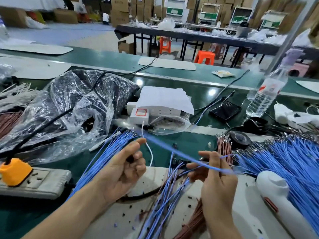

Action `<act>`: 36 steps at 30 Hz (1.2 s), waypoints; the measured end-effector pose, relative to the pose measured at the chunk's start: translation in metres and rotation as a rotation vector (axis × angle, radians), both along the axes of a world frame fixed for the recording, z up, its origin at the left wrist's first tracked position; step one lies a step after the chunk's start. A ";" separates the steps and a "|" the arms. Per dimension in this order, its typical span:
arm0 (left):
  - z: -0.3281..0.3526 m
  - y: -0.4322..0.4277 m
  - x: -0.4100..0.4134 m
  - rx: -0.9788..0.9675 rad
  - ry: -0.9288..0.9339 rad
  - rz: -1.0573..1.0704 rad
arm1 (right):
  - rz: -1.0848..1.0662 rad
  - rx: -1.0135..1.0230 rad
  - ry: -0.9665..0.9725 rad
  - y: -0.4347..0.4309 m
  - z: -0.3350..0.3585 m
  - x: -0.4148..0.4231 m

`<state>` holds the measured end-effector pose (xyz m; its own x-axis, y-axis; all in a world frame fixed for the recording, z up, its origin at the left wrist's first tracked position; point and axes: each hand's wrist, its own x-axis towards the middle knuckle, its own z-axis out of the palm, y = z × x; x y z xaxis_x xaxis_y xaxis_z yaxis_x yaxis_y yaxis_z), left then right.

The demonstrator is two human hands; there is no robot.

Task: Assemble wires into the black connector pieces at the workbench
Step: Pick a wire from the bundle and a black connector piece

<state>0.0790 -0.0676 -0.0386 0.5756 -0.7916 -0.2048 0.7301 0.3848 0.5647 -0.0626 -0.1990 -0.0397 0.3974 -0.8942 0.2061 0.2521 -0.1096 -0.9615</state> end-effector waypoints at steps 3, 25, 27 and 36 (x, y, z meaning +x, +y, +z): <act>-0.006 -0.002 -0.008 0.192 -0.249 -0.040 | 0.092 0.175 -0.098 0.000 0.003 0.002; -0.004 -0.001 -0.027 0.427 -1.340 0.058 | 0.082 -0.485 -0.058 0.048 0.001 0.004; -0.003 -0.001 -0.028 0.395 -1.393 0.057 | 0.088 -0.468 -0.042 0.047 0.001 0.004; -0.003 -0.002 -0.032 0.369 -1.519 0.159 | 0.012 -0.544 -0.075 0.047 0.005 -0.001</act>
<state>0.0468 -0.0699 -0.0417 0.4846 -0.7441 0.4598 -0.6187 0.0801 0.7815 -0.0635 -0.1521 -0.0344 0.3731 -0.6462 0.6657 0.3225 -0.5825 -0.7461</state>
